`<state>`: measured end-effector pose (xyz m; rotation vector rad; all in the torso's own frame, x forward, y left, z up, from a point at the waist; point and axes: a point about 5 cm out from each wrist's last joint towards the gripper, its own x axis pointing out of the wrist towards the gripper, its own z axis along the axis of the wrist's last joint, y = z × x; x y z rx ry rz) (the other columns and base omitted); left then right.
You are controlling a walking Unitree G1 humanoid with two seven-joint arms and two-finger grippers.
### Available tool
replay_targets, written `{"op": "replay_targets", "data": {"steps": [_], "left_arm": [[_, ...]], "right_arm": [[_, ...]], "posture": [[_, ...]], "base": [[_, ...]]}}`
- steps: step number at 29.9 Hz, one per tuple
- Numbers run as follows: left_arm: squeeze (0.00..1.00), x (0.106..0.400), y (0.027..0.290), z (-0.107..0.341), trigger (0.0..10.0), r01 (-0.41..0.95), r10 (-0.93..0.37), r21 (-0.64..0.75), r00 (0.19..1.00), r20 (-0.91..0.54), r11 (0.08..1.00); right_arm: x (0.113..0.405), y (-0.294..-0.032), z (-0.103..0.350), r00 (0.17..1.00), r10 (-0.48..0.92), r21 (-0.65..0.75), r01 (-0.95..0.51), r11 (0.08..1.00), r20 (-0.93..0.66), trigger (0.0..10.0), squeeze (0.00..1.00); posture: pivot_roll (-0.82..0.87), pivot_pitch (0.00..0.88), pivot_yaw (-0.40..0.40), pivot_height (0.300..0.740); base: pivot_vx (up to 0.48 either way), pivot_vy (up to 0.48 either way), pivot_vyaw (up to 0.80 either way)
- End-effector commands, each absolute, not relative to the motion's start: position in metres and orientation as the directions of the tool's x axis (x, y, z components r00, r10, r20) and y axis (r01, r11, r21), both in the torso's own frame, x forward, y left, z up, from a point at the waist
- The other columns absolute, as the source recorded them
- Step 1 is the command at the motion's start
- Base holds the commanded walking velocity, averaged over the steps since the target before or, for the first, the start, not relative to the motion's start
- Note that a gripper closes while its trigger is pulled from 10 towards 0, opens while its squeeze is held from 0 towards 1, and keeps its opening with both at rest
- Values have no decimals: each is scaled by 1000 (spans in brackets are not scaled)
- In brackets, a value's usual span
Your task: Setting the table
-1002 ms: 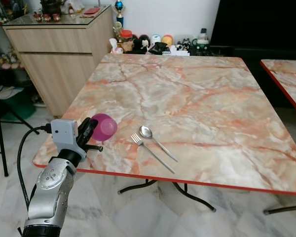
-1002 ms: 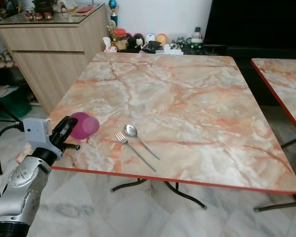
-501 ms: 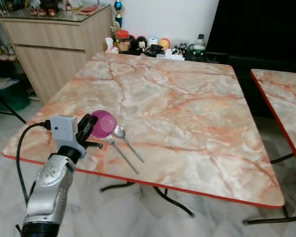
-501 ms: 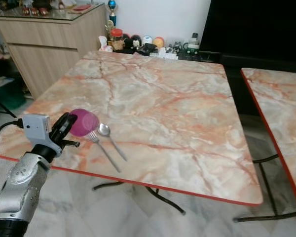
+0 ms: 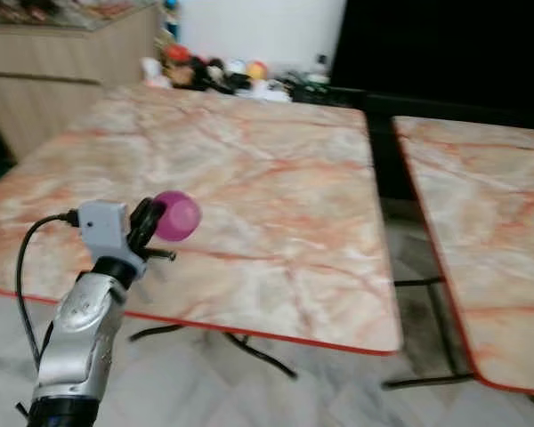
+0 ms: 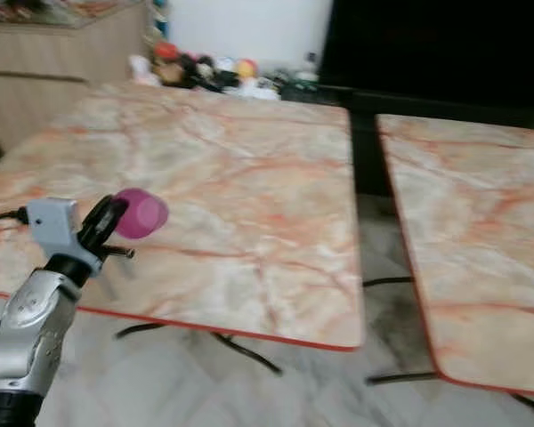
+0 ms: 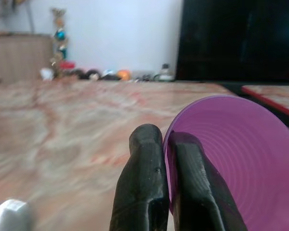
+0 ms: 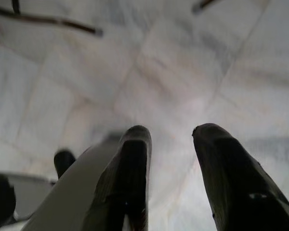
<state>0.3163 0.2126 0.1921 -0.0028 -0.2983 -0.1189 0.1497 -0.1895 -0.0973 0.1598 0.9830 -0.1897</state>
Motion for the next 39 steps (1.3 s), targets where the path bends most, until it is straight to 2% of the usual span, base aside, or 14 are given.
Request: {"op": "replay_targets", "data": {"steps": [1,12,39], "left_arm": [[0,316,215,200,10000,104,-112,42,942,317,994],[0,310,232,200,10000,106,-143,141,948,286,984],[0,313,238,204,10000,103,-151,172,944,294,980]], "right_arm": [[149,-195,-97,541,-100,33,231,972,-835,10000,0],[150,-194,-96,544,-101,33,230,973,-833,10000,0],[147,-194,-98,533,-122,22,256,966,-837,10000,0]], "posture": [[28,96,-2,740],[26,87,6,740],[18,47,9,740]], "base": [[0,-428,0],[0,-427,0],[0,-426,0]]}}
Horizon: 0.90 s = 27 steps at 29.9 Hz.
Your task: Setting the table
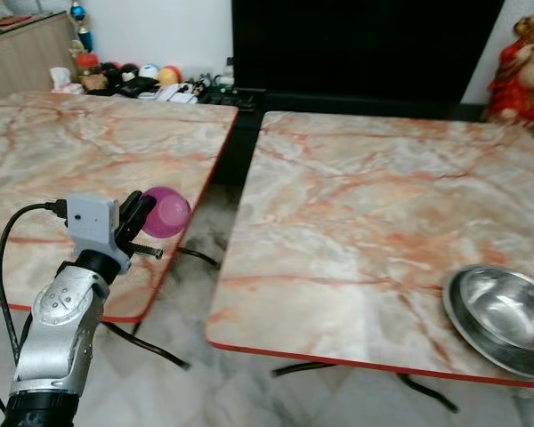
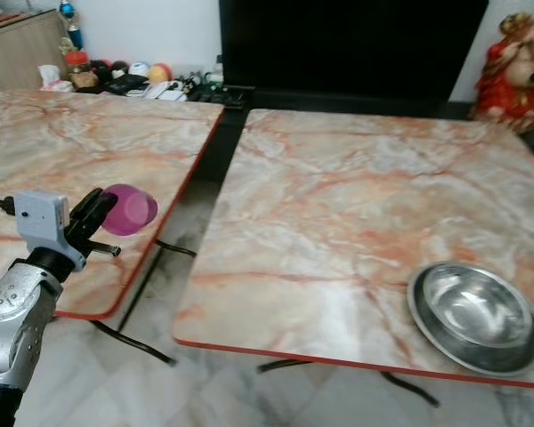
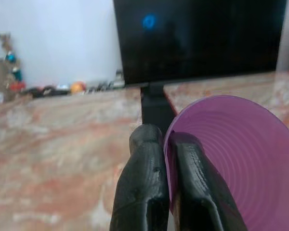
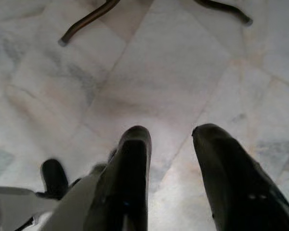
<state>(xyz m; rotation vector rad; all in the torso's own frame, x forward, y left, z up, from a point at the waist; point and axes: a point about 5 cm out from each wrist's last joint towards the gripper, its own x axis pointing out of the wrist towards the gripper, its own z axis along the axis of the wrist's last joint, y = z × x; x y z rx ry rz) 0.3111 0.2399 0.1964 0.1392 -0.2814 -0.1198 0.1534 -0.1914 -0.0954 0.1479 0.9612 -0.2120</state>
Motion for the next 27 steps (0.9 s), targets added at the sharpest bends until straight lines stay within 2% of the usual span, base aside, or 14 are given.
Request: {"op": "replay_targets", "data": {"steps": [1,27], "left_arm": [[0,313,238,205,10000,101,-150,172,944,296,980],[0,315,237,203,10000,84,-129,158,944,303,984]], "right_arm": [[146,-195,-98,533,-124,23,260,965,-837,10000,0],[148,-197,-97,533,-143,11,275,961,-834,10000,0]], "posture": [[20,46,8,740],[19,80,-3,740]], "base": [[0,-424,0],[0,-424,0]]}}
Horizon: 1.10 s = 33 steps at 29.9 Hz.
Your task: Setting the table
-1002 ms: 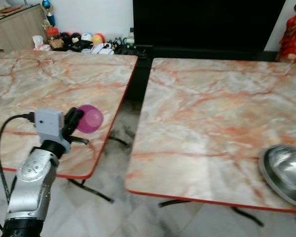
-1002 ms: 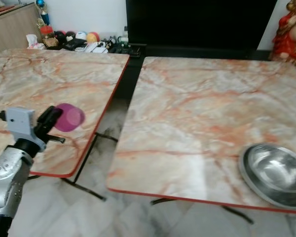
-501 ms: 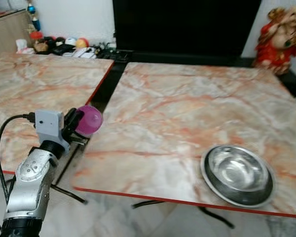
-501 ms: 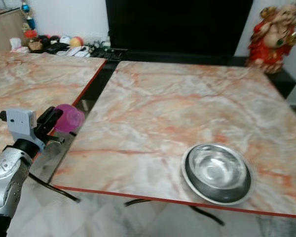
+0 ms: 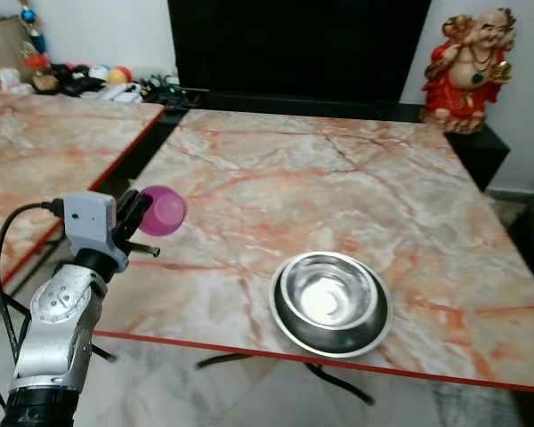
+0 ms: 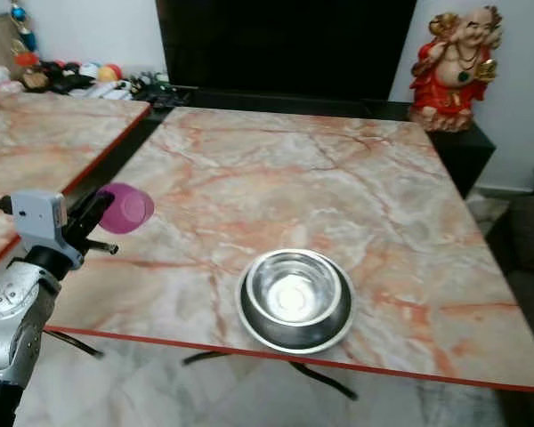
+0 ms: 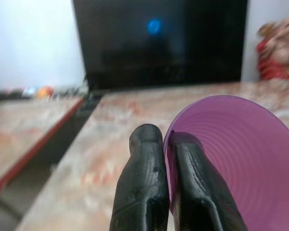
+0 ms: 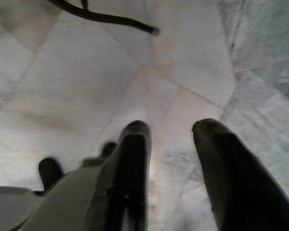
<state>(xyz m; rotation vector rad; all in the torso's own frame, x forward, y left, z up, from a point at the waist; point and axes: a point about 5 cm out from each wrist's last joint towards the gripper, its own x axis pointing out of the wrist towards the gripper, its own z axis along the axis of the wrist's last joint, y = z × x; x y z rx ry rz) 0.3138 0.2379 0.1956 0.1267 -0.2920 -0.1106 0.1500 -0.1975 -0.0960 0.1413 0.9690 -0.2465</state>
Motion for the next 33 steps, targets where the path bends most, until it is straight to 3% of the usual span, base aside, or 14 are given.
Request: {"op": "replay_targets", "data": {"steps": [1,5,33], "left_arm": [[0,315,237,203,10000,84,-129,158,944,303,984],[0,314,237,204,10000,80,-125,158,944,305,984],[0,317,240,206,10000,94,-124,121,954,273,988]], "right_arm": [[148,-197,-97,533,-143,11,275,961,-834,10000,0],[148,-198,-97,534,-144,11,276,961,-833,10000,0],[148,-197,-97,531,-139,13,271,962,-836,10000,0]], "posture": [[19,80,-3,740],[20,84,-5,740],[22,93,-2,740]], "base": [[0,-424,0],[0,-395,0],[0,0,0]]}}
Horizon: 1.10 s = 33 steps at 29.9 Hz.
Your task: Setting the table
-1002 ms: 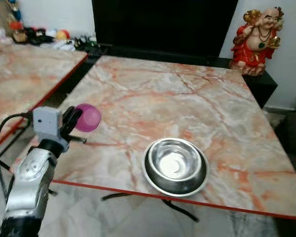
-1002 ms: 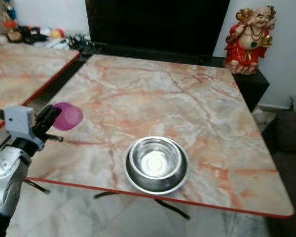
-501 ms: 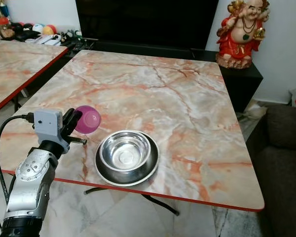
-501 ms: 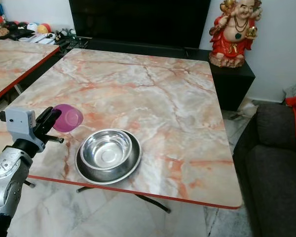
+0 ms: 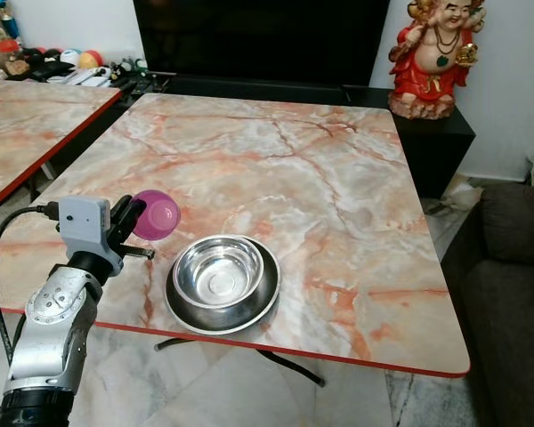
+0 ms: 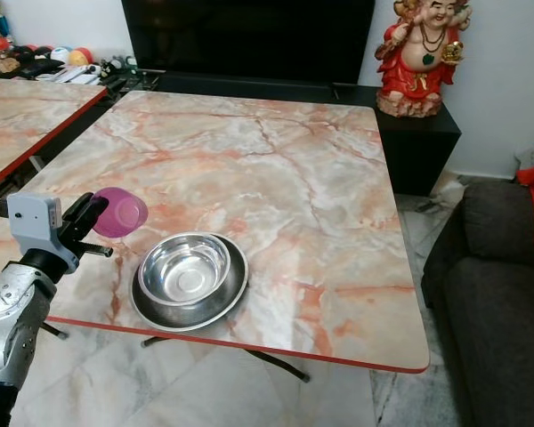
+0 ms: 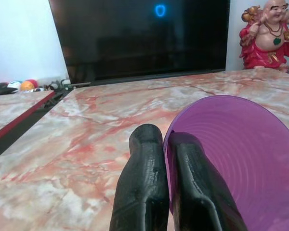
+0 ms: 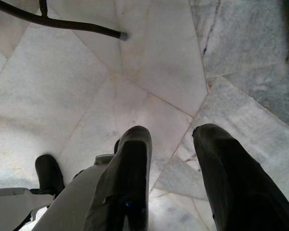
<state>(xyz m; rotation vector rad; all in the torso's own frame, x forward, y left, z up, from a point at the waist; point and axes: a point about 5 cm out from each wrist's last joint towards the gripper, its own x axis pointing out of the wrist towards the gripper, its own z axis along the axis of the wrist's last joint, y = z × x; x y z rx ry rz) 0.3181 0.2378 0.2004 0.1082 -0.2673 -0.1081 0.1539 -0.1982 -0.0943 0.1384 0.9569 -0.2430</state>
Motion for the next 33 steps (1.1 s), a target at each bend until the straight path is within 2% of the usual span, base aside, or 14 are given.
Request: {"op": "replay_targets", "data": {"steps": [1,26,29,33], "left_arm": [[0,317,240,206,10000,92,-121,118,954,276,989],[0,319,240,210,10000,87,-119,122,951,286,989],[0,318,242,214,10000,90,-103,57,945,309,994],[0,321,248,217,10000,124,-128,31,955,267,992]], "right_arm": [[148,-197,-97,531,-139,12,271,963,-836,10000,0],[149,-197,-97,533,-136,13,265,964,-835,10000,0],[149,-197,-97,534,-134,8,255,967,-835,10000,0],[149,-197,-97,534,-135,10,259,966,-835,10000,0]], "posture": [[21,94,-3,740],[17,100,-4,740],[16,101,-4,740],[17,101,-3,740]], "base": [[0,0,0],[306,0,0],[0,0,0],[0,0,0]]}}
